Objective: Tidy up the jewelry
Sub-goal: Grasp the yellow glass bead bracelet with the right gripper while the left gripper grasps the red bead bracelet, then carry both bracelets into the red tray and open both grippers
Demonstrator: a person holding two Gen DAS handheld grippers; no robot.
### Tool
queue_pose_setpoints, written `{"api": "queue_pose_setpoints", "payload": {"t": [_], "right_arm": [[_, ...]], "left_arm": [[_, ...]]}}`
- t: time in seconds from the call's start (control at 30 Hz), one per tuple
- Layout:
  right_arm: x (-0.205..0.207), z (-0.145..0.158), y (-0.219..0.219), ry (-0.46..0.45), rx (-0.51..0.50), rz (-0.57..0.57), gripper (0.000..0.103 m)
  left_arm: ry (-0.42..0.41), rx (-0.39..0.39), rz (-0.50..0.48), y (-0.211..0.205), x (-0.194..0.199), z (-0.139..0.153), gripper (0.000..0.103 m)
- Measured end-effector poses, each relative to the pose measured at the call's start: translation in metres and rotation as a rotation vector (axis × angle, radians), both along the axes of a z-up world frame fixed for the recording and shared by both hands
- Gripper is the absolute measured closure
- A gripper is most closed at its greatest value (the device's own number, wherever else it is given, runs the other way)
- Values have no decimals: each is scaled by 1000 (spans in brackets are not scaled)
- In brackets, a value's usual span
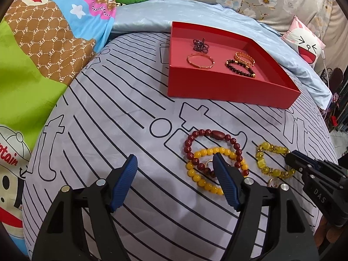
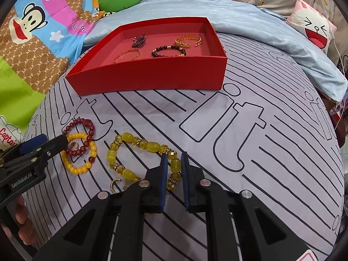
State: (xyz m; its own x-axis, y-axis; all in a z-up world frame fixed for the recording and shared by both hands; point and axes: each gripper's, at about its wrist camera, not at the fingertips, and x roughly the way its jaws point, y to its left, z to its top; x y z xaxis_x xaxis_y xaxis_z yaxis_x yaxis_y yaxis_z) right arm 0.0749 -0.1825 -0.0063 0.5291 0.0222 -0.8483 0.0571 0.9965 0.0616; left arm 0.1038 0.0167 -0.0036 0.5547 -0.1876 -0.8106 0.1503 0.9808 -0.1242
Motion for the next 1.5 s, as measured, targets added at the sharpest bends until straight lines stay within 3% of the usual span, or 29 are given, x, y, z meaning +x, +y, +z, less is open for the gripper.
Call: {"api": "queue_pose_setpoints", "payload": {"t": [0.13, 0.3, 0.63, 0.77, 0.9, 1.2, 1.5], "right_arm": [[-3, 0, 1, 1, -11, 6, 94], [-4, -1, 2, 2, -10, 4, 94], [-3, -1, 3, 4, -10, 2, 94], [-3, 0, 4, 4, -9, 3, 94], [-3, 0, 2, 13, 21, 0, 94], [-7, 14, 3, -7, 52, 4, 94], [-10, 56, 4, -89, 52, 28, 94]], "left_arm": [[-5, 6, 5, 0, 7, -1, 35], [-8, 15, -12, -4, 16, -3, 48], [-16, 27, -53, -16, 22, -7, 60], [-14, 20, -75, -19, 21, -6, 74], [2, -2, -93, -19, 21, -5, 94], [-7, -31, -112, -23, 11, 13, 95], [-47, -70, -167, -36, 3, 51, 95]]}}
